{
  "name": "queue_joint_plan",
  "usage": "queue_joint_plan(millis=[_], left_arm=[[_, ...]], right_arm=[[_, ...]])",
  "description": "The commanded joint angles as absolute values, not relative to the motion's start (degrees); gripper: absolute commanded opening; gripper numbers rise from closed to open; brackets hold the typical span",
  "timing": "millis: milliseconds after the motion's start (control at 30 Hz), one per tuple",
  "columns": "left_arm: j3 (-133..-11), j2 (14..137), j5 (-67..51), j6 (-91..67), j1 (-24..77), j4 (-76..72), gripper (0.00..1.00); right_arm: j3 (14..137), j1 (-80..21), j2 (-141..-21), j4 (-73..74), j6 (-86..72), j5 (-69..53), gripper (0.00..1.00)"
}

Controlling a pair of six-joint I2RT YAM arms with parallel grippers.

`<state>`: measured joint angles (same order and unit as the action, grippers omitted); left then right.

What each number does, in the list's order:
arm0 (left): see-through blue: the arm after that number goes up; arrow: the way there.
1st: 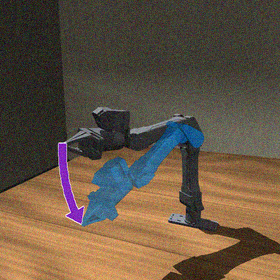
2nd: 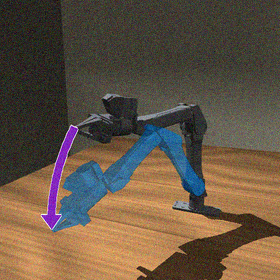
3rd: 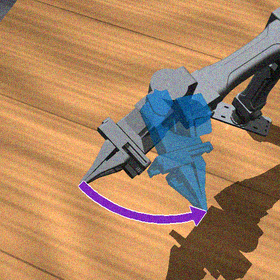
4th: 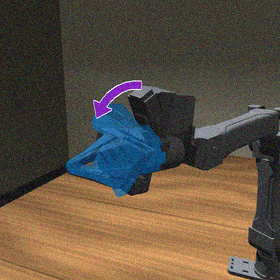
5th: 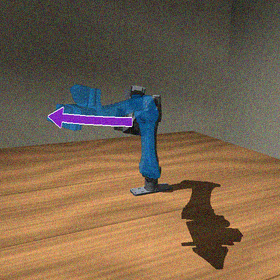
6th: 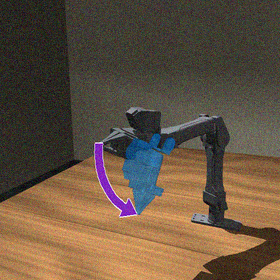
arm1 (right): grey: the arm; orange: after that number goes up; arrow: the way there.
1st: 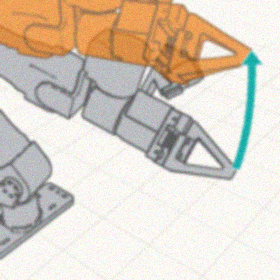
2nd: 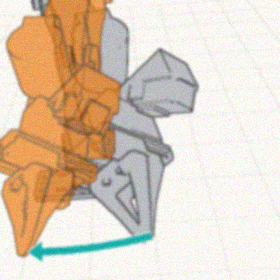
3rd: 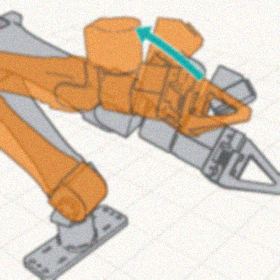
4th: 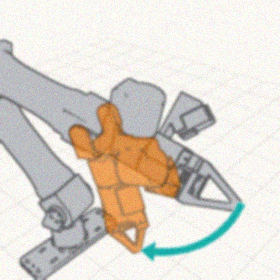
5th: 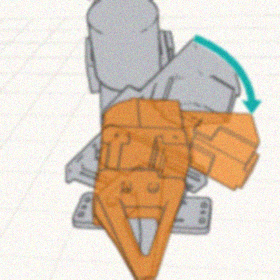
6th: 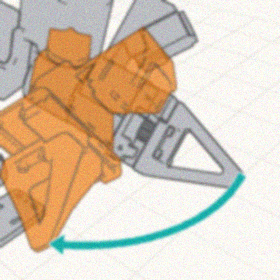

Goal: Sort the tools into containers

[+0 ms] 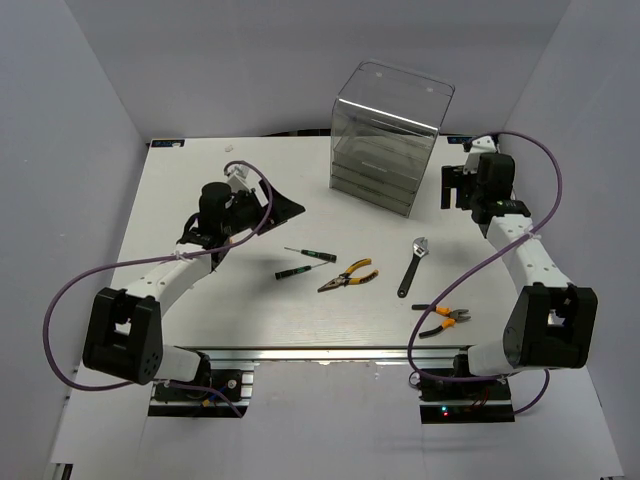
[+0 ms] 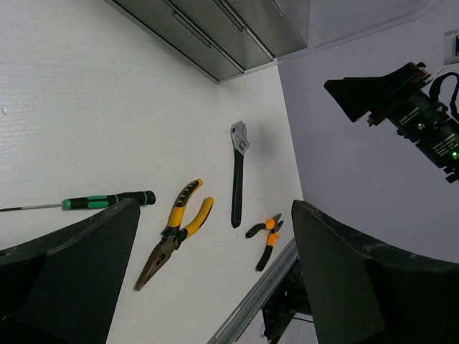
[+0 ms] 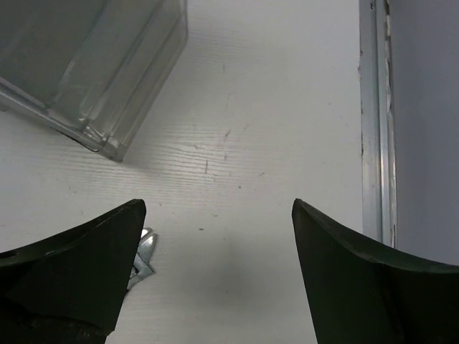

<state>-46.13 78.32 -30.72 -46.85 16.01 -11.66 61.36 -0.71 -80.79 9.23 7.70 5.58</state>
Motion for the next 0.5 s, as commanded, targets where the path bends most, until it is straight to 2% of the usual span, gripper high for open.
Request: queue_joint_plan(millis=[0, 233, 300, 467], left_arm=[[-49.7, 78.2, -31.8, -47.7, 16.9, -13.3, 0.98], [-53.7, 82.8, -32.3, -49.6, 18.7, -14.1, 0.95], [-55.1, 84.6, -33.3, -50.9, 19.4, -16.2, 0.9], [-58.3, 91.2, -35.7, -54.9, 21.2, -25.0, 0.9]], right_arm=[[65.9, -0.6, -80.7, 10.0, 9.0, -0.4, 0.9], [68.4, -0.6, -79.4, 22.2, 29.3, -36.3, 0.89], [68.8, -0.6, -79.4, 23.6, 31.4, -39.5, 0.9], [70.3, -0.6, -79.5, 30.2, 39.4, -48.4, 0.89]])
